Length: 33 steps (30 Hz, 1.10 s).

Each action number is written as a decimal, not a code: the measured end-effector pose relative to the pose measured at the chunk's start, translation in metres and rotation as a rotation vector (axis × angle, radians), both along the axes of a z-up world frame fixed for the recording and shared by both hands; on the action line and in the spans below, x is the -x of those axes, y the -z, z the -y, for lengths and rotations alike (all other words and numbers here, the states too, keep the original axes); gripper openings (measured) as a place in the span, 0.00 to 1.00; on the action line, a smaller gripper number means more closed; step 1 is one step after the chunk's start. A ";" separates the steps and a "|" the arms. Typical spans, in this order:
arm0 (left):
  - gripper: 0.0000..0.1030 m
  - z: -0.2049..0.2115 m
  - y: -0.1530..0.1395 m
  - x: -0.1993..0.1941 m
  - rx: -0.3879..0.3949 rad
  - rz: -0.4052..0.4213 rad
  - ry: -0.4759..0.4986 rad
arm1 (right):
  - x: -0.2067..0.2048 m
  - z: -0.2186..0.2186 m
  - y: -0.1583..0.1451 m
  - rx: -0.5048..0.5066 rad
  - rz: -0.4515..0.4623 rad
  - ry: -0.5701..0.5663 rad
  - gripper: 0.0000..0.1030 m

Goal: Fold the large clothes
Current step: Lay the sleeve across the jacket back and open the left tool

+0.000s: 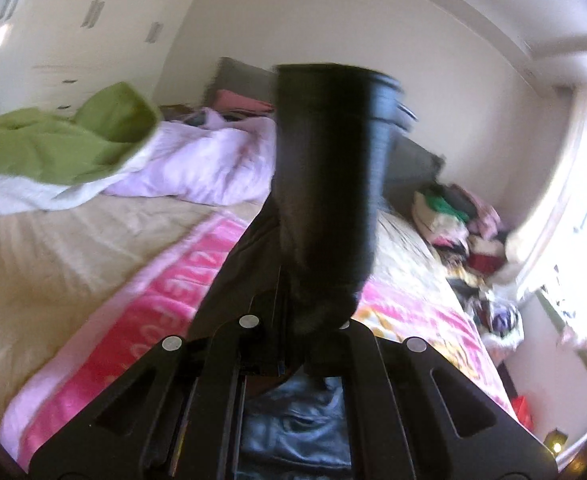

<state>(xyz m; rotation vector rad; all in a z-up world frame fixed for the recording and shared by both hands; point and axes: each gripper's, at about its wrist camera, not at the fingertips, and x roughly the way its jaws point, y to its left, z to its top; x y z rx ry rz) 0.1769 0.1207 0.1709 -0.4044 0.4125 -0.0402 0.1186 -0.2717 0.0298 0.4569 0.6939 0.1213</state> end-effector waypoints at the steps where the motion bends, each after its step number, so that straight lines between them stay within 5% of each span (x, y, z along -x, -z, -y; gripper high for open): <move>1: 0.00 0.013 0.001 -0.002 -0.014 -0.004 0.030 | 0.002 0.005 0.000 -0.002 -0.001 0.009 0.95; 14: 0.00 0.135 0.049 -0.016 -0.137 -0.074 0.307 | 0.028 0.064 -0.001 -0.022 0.008 0.141 0.95; 24: 0.03 0.213 0.129 -0.016 -0.307 -0.230 0.462 | 0.032 0.095 0.005 -0.080 -0.004 0.214 0.95; 27: 0.12 0.233 0.157 -0.011 -0.423 -0.279 0.491 | 0.027 0.093 0.009 -0.112 -0.016 0.193 0.95; 29: 0.27 0.242 0.176 -0.006 -0.514 -0.306 0.504 | 0.023 0.089 0.013 -0.130 -0.025 0.174 0.95; 31: 0.56 0.248 0.187 0.000 -0.550 -0.338 0.535 | 0.018 0.084 0.016 -0.141 -0.038 0.150 0.93; 33: 0.66 0.251 0.195 0.008 -0.602 -0.346 0.544 | 0.011 0.078 0.022 -0.172 -0.065 0.114 0.91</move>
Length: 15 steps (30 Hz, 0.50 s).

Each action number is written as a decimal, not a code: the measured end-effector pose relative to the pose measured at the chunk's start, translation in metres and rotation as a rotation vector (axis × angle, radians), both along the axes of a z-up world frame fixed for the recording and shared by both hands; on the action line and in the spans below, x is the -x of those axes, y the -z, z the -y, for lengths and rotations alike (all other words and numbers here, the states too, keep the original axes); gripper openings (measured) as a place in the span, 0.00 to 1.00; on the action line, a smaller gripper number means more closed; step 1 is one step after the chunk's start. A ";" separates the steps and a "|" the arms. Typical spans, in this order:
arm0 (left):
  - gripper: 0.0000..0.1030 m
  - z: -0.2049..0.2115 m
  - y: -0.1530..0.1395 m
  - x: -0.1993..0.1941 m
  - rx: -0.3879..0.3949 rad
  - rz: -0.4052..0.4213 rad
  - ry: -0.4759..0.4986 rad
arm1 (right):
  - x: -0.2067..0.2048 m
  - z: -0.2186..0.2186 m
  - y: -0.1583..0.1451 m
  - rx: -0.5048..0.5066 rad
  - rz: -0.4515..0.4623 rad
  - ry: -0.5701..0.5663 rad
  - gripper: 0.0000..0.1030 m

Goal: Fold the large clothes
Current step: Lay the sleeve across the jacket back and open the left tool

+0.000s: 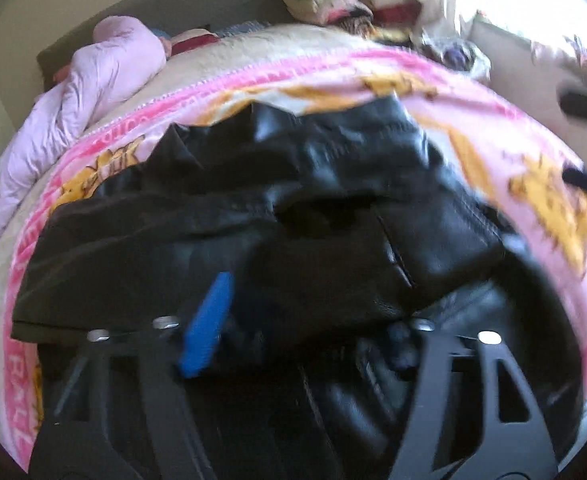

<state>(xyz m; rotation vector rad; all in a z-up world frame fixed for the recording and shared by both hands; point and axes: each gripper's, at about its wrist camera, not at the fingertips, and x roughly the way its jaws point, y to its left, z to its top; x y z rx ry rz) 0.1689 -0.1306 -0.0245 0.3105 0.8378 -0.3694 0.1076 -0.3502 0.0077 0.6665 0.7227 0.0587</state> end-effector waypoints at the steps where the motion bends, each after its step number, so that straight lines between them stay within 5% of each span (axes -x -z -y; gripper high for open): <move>1: 0.77 0.001 0.004 0.006 -0.020 -0.001 0.021 | -0.005 -0.003 0.006 -0.032 -0.022 -0.023 0.87; 3: 0.89 -0.002 0.009 0.016 -0.035 -0.017 0.049 | -0.012 -0.008 0.016 -0.075 -0.062 -0.059 0.82; 7: 0.91 -0.017 0.008 0.032 -0.012 -0.048 0.074 | -0.030 -0.024 0.036 -0.141 -0.136 -0.136 0.65; 11: 0.91 -0.048 -0.008 0.040 0.079 -0.073 0.060 | -0.046 -0.041 0.052 -0.194 -0.197 -0.183 0.62; 15: 0.91 -0.093 -0.033 0.030 0.127 -0.021 -0.054 | -0.062 -0.053 0.065 -0.214 -0.236 -0.184 0.59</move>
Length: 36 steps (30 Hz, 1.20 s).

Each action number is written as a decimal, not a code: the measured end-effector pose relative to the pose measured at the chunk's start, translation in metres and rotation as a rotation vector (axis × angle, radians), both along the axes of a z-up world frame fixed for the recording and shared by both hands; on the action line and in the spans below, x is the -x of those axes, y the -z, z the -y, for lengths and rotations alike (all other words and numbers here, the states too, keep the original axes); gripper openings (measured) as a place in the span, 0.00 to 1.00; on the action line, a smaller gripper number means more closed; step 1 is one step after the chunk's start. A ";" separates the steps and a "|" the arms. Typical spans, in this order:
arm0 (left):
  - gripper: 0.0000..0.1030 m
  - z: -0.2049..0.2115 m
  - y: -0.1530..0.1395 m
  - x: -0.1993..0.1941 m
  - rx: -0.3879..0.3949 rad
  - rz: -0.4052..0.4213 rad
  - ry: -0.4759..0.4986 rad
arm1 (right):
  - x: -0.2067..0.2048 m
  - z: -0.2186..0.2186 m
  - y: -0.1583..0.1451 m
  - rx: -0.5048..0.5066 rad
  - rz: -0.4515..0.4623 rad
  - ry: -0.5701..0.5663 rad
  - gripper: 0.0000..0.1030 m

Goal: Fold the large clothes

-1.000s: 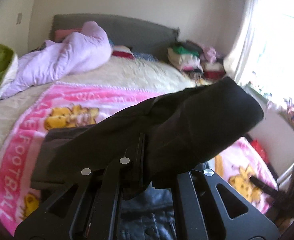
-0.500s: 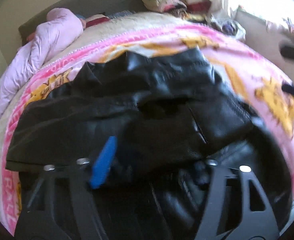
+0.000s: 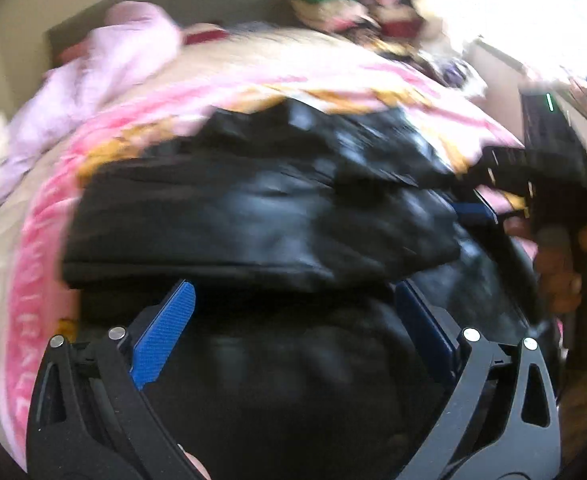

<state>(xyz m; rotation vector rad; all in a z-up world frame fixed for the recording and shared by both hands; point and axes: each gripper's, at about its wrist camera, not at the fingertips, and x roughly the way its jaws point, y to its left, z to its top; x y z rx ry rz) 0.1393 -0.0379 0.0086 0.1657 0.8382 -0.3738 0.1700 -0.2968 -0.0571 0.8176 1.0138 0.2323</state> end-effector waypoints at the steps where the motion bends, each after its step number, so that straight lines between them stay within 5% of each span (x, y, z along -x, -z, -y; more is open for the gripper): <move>1: 0.91 -0.011 -0.005 -0.005 0.011 0.010 -0.030 | -0.005 -0.004 0.000 0.007 0.000 -0.004 0.55; 3: 0.91 -0.035 -0.013 -0.021 0.033 0.023 -0.105 | -0.012 -0.011 -0.004 0.058 0.012 -0.002 0.45; 4: 0.91 -0.045 -0.016 -0.029 0.039 0.023 -0.145 | -0.015 -0.014 -0.007 0.089 0.031 -0.003 0.20; 9: 0.91 -0.077 -0.032 -0.063 0.139 0.017 -0.243 | -0.020 -0.035 -0.056 0.273 0.221 -0.056 0.03; 13: 0.91 -0.081 -0.047 -0.085 0.171 0.026 -0.284 | -0.022 -0.042 -0.110 0.445 0.408 -0.098 0.02; 16: 0.91 -0.080 -0.050 -0.094 0.204 0.017 -0.303 | -0.023 -0.031 -0.127 0.513 0.468 -0.114 0.02; 20: 0.91 -0.077 -0.044 -0.109 0.229 -0.020 -0.320 | -0.026 -0.022 -0.127 0.586 0.483 -0.136 0.02; 27: 0.91 -0.078 -0.022 -0.130 0.283 -0.103 -0.340 | -0.033 -0.004 -0.100 0.566 0.421 -0.128 0.02; 29: 0.84 -0.076 -0.010 -0.135 0.266 -0.126 -0.344 | -0.034 -0.003 -0.092 0.568 0.404 -0.120 0.02; 31: 0.53 -0.068 0.003 -0.139 0.228 -0.153 -0.326 | -0.036 -0.003 -0.083 0.570 0.380 -0.120 0.02; 33: 0.44 -0.059 0.022 -0.143 0.174 -0.196 -0.308 | -0.037 -0.005 -0.075 0.582 0.358 -0.123 0.02; 36: 0.44 -0.051 0.044 -0.142 0.090 -0.209 -0.295 | -0.038 -0.007 -0.063 0.601 0.318 -0.134 0.04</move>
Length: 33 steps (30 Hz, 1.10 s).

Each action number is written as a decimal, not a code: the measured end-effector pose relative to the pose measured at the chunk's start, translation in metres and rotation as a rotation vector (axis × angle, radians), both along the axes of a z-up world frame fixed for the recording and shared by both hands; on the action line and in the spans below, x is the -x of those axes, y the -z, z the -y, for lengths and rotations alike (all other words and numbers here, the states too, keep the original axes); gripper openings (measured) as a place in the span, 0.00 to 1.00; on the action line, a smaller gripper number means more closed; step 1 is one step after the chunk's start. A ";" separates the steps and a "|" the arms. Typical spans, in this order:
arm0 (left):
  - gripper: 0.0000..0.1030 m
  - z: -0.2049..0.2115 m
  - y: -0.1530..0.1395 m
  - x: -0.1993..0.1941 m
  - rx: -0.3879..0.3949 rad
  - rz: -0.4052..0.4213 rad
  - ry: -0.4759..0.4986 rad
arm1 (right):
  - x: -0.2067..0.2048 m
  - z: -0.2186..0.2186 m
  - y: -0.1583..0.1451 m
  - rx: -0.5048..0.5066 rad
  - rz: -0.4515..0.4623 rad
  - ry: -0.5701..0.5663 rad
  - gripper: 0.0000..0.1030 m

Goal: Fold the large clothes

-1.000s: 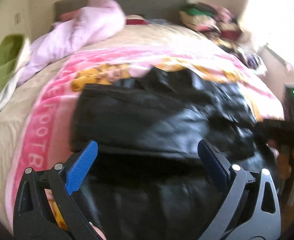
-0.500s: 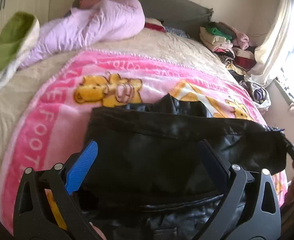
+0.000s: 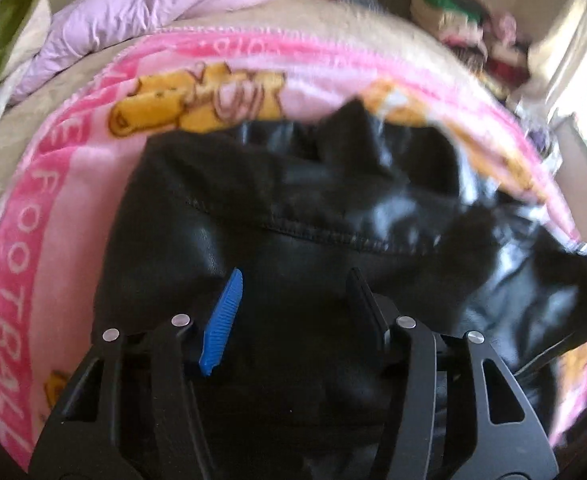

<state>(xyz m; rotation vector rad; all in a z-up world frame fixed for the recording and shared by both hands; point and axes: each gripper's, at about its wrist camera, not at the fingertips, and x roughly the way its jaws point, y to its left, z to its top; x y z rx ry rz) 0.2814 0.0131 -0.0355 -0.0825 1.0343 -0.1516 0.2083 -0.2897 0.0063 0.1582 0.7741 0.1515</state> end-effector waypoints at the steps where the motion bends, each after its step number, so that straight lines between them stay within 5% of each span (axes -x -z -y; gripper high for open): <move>1: 0.44 0.004 0.006 0.003 -0.042 0.011 0.014 | -0.001 -0.001 0.005 0.015 -0.029 0.005 0.07; 4: 0.44 0.013 0.013 0.009 -0.128 0.039 0.047 | 0.002 0.002 0.011 0.055 -0.083 0.055 0.28; 6: 0.44 0.010 0.015 0.010 -0.119 0.040 0.044 | 0.008 0.009 0.005 0.048 -0.071 0.103 0.45; 12: 0.44 0.009 0.017 0.007 -0.108 0.041 0.041 | 0.009 -0.001 -0.019 -0.025 0.034 0.096 0.47; 15: 0.44 0.008 0.017 0.009 -0.100 0.046 0.040 | -0.012 -0.030 -0.005 0.011 -0.004 0.015 0.47; 20: 0.44 0.006 0.017 0.008 -0.088 0.039 0.050 | -0.046 -0.050 0.056 0.092 -0.229 -0.006 0.52; 25: 0.44 0.004 0.018 0.010 -0.070 0.051 0.062 | -0.042 -0.058 0.071 0.162 -0.189 -0.016 0.52; 29: 0.45 0.003 0.016 0.012 -0.057 0.062 0.064 | -0.040 -0.050 0.060 0.104 -0.182 -0.026 0.53; 33: 0.51 0.003 0.004 0.021 -0.059 0.069 0.079 | -0.011 -0.050 0.024 0.064 -0.075 -0.045 0.57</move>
